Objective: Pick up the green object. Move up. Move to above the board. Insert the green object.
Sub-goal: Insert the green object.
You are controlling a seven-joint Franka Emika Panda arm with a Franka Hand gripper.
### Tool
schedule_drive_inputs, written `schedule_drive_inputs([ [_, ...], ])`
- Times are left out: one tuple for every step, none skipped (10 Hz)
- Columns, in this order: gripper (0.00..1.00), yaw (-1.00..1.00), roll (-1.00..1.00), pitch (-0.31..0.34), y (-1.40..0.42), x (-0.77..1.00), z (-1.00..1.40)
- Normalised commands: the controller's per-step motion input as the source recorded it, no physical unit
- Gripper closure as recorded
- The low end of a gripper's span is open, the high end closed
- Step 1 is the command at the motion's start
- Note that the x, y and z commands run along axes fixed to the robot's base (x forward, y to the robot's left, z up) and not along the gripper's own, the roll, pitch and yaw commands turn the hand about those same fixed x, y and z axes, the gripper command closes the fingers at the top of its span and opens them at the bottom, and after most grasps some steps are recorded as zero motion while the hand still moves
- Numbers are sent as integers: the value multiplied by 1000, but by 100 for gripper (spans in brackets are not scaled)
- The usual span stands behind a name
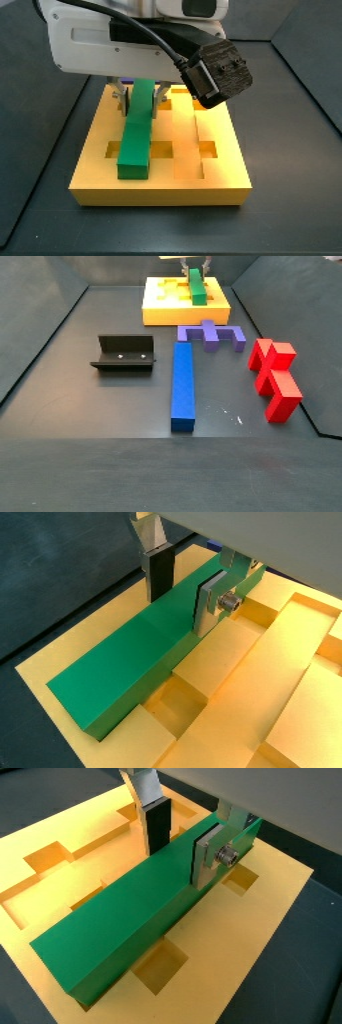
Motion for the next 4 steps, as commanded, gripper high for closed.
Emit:
schedule_drive_inputs([
  [100,11,-53,-96,51,-3,-349],
  [100,31,-110,-113,109,0,-380],
  [100,0,0,0,0,0,-26],
  [100,0,0,0,0,0,0],
])
